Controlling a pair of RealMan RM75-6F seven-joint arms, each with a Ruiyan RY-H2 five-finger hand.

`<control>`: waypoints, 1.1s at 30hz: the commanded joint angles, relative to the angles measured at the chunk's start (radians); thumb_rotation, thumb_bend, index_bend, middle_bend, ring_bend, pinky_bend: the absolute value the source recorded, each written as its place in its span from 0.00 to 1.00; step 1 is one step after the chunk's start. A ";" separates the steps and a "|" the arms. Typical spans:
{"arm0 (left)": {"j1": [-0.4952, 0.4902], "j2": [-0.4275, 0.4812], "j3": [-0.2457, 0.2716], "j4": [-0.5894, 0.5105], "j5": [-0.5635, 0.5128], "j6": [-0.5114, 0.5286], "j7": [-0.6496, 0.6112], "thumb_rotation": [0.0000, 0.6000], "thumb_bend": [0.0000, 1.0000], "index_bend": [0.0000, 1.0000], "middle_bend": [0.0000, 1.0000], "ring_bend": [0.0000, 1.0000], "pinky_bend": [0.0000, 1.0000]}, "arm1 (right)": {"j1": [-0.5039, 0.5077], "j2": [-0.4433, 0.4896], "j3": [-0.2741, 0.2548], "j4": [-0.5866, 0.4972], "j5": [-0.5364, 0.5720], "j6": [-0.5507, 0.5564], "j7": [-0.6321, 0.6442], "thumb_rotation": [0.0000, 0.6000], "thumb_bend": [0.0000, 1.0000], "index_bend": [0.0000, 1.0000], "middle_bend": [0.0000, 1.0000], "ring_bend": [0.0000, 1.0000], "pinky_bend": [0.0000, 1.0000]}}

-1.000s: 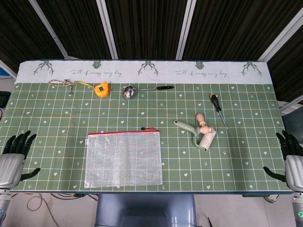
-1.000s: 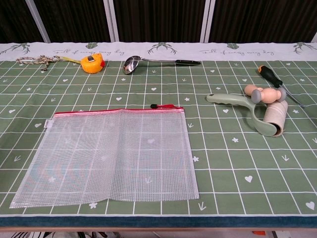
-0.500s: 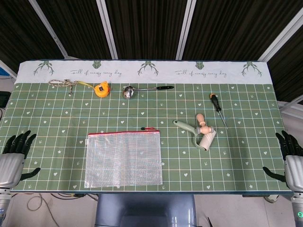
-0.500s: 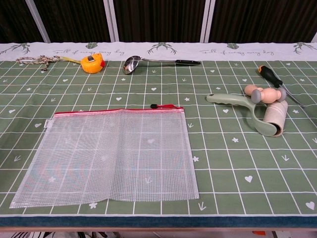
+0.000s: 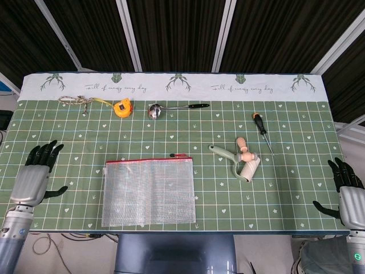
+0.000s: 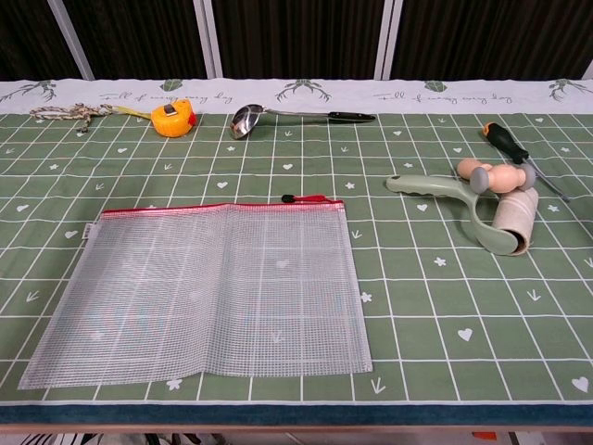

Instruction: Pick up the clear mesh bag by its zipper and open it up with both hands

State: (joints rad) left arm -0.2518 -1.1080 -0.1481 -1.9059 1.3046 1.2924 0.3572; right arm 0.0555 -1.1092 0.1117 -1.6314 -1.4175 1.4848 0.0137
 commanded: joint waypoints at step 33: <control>-0.925 -0.850 -0.297 0.697 -0.915 -0.206 0.671 1.00 0.23 0.41 0.11 0.00 0.00 | 0.009 0.032 0.018 -0.046 0.094 -0.084 0.084 1.00 0.18 0.00 0.00 0.00 0.20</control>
State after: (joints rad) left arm -1.1393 -1.9064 -0.4401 -1.2720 0.4143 1.1031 1.0210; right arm 0.0645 -1.0778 0.1291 -1.6771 -1.3246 1.4018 0.0969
